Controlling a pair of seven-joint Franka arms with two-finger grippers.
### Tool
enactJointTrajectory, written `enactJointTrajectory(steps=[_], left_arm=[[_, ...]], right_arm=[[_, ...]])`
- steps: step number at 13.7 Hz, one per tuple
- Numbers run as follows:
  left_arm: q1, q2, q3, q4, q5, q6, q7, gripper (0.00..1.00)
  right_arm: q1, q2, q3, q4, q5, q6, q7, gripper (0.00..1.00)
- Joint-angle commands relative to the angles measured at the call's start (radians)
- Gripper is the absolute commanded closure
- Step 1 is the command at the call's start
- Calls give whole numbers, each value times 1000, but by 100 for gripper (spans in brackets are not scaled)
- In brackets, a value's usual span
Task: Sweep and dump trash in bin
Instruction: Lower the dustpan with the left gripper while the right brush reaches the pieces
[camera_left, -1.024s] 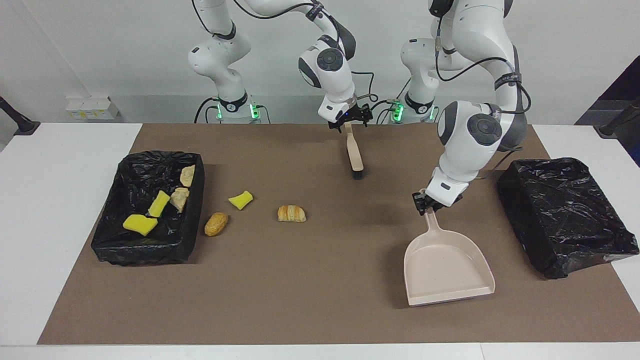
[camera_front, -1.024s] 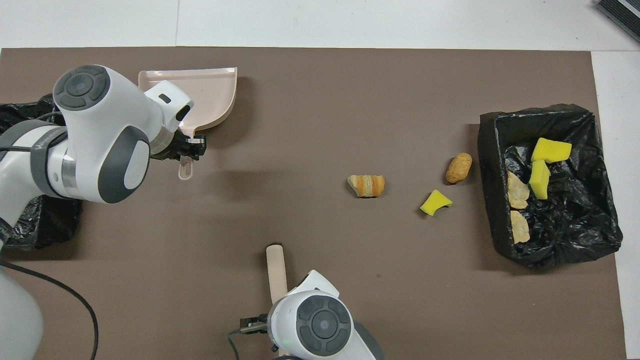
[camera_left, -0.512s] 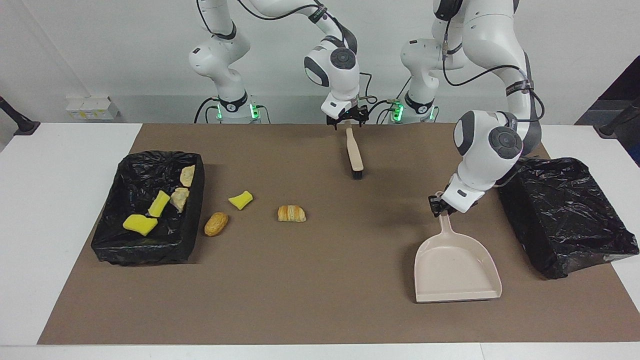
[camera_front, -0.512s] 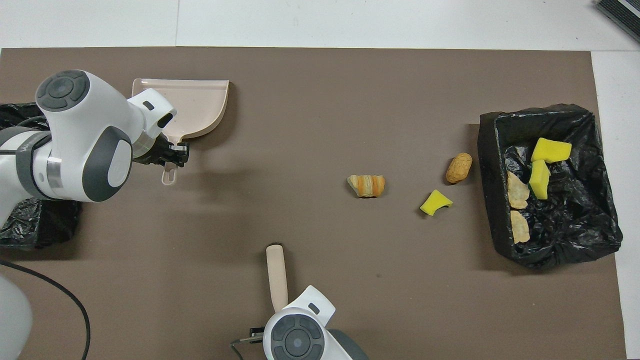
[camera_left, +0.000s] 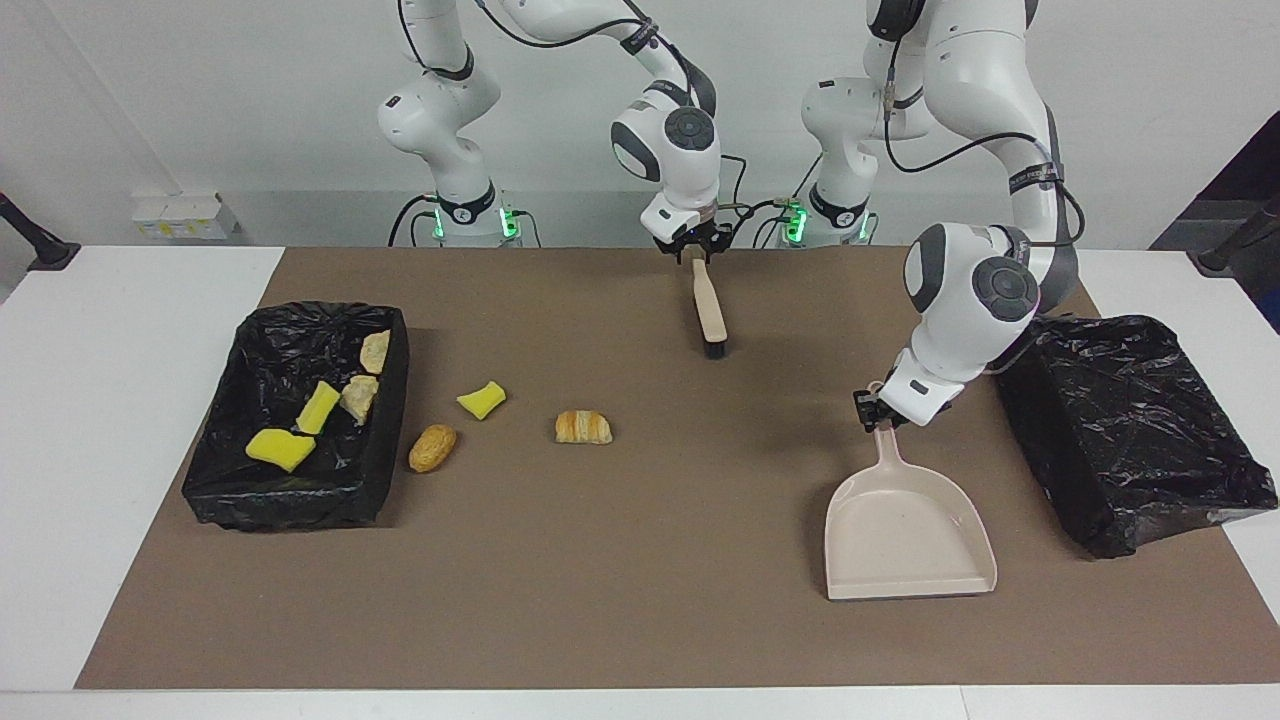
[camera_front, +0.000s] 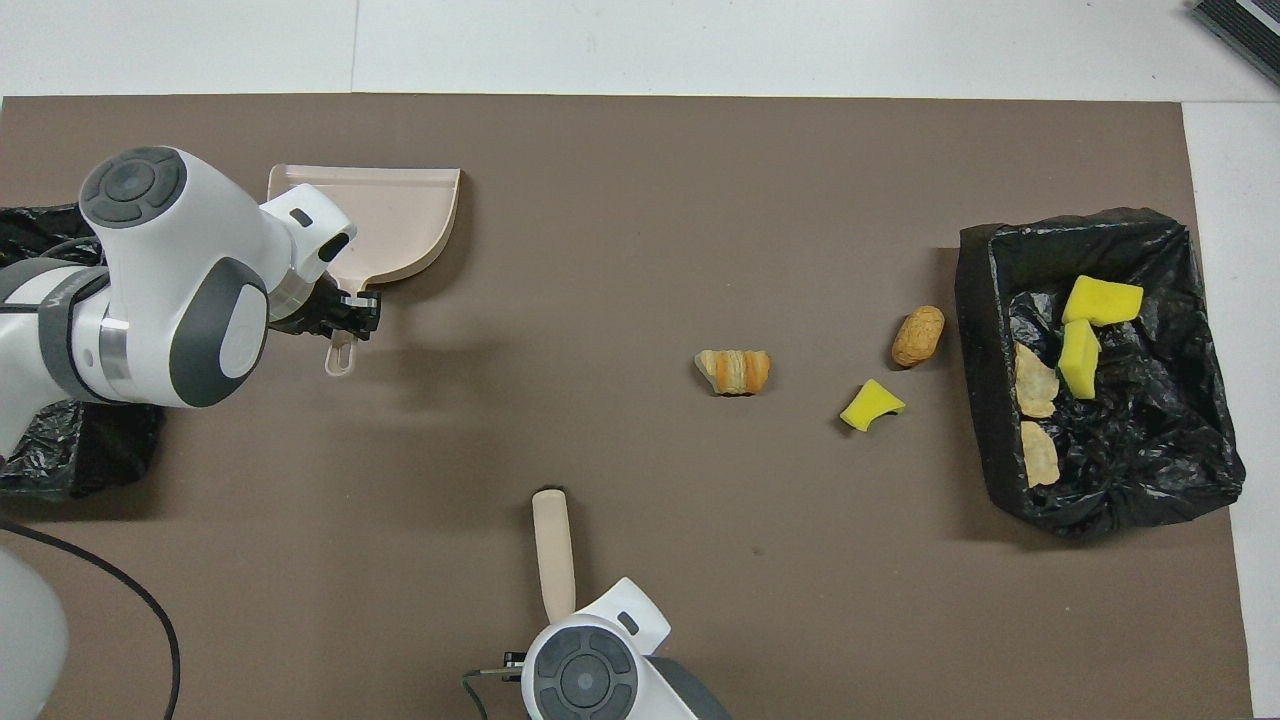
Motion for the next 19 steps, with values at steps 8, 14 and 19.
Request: enactJointTrajectory(steps=[8,14,19], left_arm=[[50,-20,-4,34,15,-111,264,100],[61,-11,-2,125,71,-214,580,100],[-24,26,-24,179,59,-240,669,100]], right_arm=[[15,-8,-2,62,-28,-103,21,100],[-155,-63,-12,145,-45,-288,-164,100],[-325,-86,-14,256,-173,-515,-303,100]])
